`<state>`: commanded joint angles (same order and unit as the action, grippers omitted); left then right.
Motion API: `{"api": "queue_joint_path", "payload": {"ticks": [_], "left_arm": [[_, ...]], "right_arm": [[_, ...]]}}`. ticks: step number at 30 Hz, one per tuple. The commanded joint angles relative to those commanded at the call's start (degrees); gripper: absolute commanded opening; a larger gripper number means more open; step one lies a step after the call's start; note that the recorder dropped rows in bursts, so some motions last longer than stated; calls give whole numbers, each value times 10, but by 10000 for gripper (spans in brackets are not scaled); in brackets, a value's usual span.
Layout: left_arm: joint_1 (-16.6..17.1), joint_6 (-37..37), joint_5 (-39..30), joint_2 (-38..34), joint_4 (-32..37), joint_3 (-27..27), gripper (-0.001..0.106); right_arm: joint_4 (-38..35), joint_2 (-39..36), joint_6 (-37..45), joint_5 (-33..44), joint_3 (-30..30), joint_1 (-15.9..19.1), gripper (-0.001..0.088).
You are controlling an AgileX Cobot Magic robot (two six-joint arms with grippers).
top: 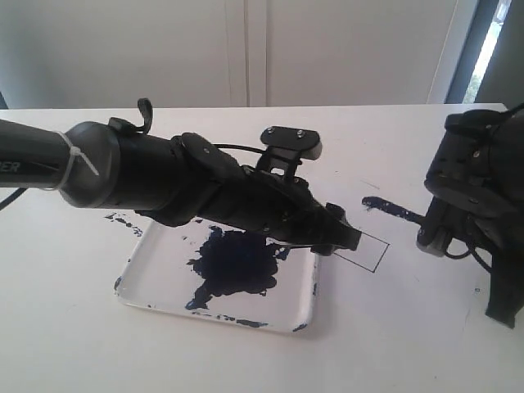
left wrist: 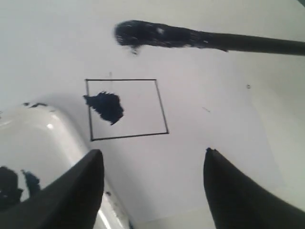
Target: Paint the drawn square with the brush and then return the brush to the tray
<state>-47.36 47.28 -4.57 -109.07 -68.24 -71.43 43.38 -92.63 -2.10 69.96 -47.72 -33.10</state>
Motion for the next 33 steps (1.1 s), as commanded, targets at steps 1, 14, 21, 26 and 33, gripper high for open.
{"api": "queue_joint_path", "payload": {"ticks": [1, 14, 21, 26, 33], "left_arm": [[0, 0, 0, 1, 0, 0, 646], [0, 0, 9, 6, -1, 0, 645], [0, -2, 0, 6, -3, 0, 645], [0, -2, -1, 6, -3, 0, 645], [0, 0, -7, 6, -3, 0, 645]], "right_arm": [[0, 0, 0, 0, 5, 0, 0], [-53, -8, -7, 0, 12, -38, 0], [-48, -38, -11, 0, 12, -38, 0], [-38, -56, -19, 0, 12, -38, 0], [-9, -80, -50, 0, 12, -38, 0]]}}
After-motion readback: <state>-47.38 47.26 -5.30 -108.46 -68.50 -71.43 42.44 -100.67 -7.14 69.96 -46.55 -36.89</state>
